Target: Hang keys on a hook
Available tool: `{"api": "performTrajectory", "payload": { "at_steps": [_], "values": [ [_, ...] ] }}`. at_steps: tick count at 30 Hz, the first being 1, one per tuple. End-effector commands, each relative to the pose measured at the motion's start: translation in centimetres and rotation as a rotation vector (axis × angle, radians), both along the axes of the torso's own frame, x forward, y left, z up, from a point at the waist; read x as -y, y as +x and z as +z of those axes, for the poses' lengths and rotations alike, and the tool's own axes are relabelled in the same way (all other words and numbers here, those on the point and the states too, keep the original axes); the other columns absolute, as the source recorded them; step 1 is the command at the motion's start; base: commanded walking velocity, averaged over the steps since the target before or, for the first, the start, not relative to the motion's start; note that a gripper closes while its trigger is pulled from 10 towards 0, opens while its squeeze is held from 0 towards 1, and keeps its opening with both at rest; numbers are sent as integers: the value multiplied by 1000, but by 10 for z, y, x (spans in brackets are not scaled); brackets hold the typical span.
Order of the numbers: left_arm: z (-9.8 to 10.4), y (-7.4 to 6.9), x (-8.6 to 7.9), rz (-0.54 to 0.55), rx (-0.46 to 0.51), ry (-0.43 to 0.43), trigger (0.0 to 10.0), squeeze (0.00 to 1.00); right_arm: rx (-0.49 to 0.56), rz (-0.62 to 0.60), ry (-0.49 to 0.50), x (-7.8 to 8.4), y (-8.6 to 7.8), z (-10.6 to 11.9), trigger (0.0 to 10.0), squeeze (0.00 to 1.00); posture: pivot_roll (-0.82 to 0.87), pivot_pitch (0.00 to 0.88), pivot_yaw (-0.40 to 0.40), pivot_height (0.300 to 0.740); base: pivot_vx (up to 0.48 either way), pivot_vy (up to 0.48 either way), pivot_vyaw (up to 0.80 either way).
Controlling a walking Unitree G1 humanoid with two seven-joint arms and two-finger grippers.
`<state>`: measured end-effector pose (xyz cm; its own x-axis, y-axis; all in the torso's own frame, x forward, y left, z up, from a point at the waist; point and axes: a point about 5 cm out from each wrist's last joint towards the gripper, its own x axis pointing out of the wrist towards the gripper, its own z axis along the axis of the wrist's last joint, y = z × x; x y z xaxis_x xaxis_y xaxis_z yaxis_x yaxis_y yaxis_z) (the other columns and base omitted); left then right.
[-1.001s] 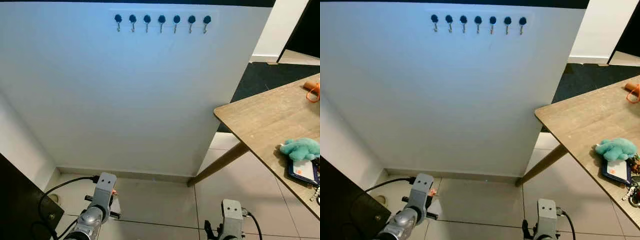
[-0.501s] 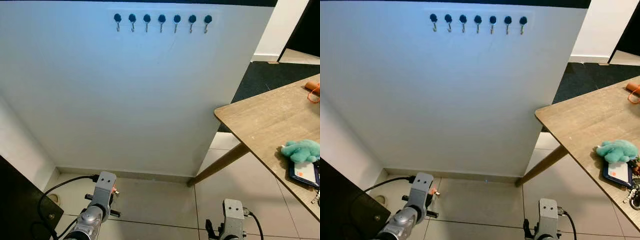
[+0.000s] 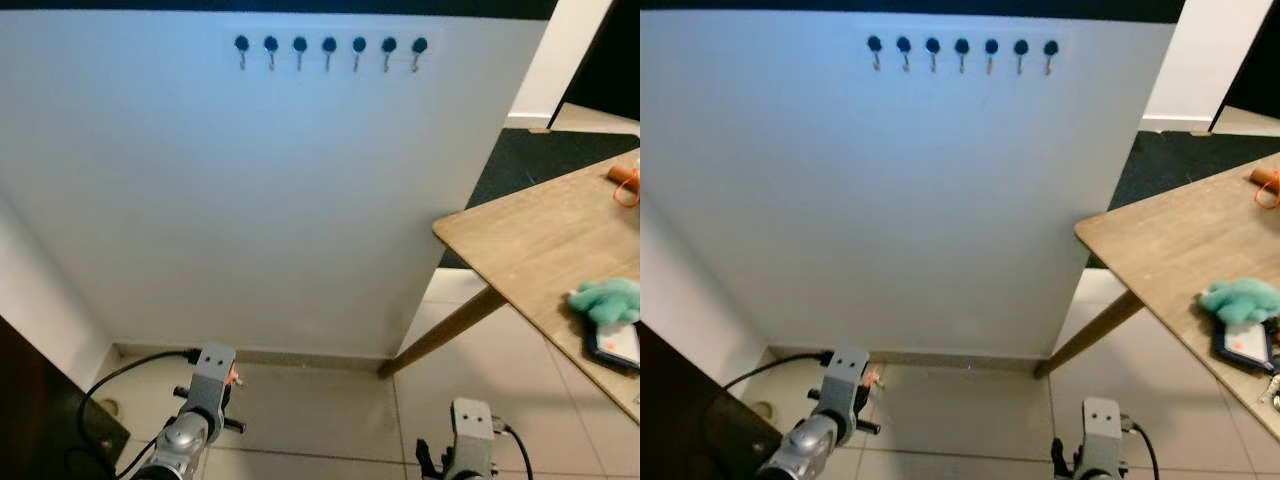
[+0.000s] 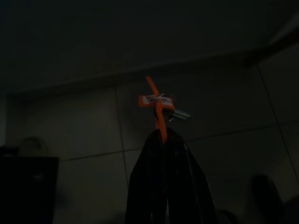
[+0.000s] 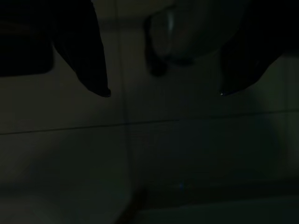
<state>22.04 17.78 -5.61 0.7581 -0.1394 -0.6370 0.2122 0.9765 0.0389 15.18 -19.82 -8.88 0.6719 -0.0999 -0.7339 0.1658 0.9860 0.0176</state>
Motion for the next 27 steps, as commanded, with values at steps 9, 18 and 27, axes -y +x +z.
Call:
{"api": "performTrajectory", "payload": {
  "at_steps": [9, 18, 27],
  "values": [
    [2, 1, 1, -47, 26, -25, 10000, 0, -1, -15, -1, 2, -4, -1, 10000, 0, 28, 0, -9, 740, 0, -328, 0],
    [5, 4, -2, -13, 45, -8, 10000, 0, -8, -18, 1, 2, -8, -2, 10000, 0, 33, 6, -9, 740, 0, -107, 0],
    [8, 9, -9, 24, 51, 24, 10000, 0, -8, -16, 8, 1, -7, -2, 10000, 0, 36, 24, -12, 740, 0, 0, 0]
  ]
}}
